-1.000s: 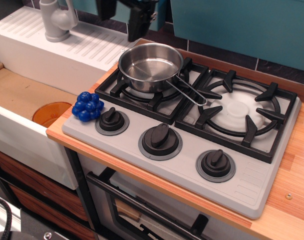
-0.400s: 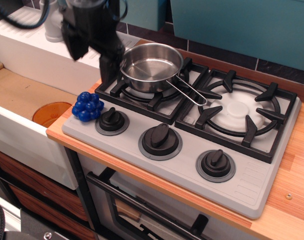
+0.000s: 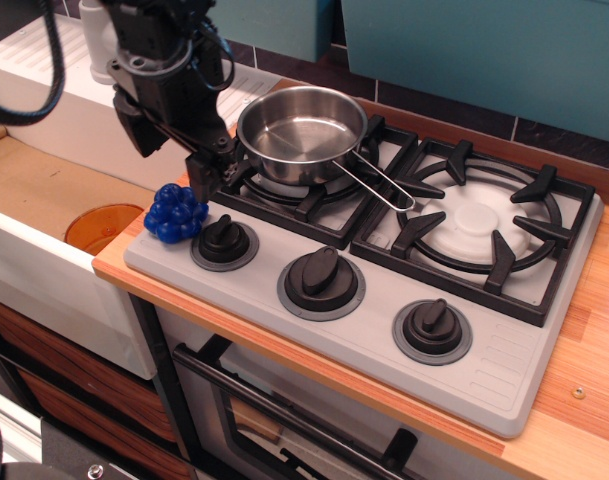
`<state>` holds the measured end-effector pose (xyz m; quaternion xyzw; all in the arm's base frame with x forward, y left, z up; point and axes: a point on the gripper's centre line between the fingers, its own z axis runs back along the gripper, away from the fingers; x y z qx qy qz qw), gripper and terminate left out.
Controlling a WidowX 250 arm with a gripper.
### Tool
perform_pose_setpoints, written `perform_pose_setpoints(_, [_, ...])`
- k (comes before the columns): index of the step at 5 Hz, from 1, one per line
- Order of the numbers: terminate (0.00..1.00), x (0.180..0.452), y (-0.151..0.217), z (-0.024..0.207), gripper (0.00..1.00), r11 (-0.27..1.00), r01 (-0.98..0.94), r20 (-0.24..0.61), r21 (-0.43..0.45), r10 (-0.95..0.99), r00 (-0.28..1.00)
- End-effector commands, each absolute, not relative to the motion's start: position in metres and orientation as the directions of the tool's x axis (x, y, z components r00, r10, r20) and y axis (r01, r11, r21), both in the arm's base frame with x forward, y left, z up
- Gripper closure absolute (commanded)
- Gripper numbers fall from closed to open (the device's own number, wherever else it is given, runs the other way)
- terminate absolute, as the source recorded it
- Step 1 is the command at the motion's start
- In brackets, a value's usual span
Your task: Put pan on stove and put blueberry in pan
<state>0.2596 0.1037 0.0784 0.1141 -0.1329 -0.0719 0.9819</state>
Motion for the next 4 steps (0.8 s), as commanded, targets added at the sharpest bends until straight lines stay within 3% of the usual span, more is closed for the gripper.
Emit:
perform_pose_setpoints(1, [0.0,0.27,0.117,0.081,0.0,0.957,0.12,0.325,0.266,-0.206,0.923])
perform_pose_setpoints(4, [0.0,0.271,0.123,0.061,0.0,0.963,0.112,0.327,0.244,-0.19,0.926])
